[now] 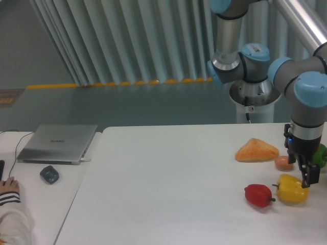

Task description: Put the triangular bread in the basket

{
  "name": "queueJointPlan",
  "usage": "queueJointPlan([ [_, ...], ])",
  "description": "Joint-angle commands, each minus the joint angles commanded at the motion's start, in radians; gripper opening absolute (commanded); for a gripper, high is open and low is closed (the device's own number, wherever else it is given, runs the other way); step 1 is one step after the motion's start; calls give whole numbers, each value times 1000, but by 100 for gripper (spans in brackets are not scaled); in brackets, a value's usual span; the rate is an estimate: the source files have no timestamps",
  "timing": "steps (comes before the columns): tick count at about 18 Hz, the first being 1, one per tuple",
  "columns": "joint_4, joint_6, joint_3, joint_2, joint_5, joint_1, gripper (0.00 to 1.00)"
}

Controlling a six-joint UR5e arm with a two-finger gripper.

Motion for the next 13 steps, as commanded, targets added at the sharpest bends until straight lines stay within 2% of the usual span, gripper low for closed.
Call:
queueJointPlan([
  [6,8,-14,-8,-5,0,-20,100],
  [9,67,-55,-44,2,0,-20,100],
  [13,69,-137,-46,-2,-8,-28,100],
])
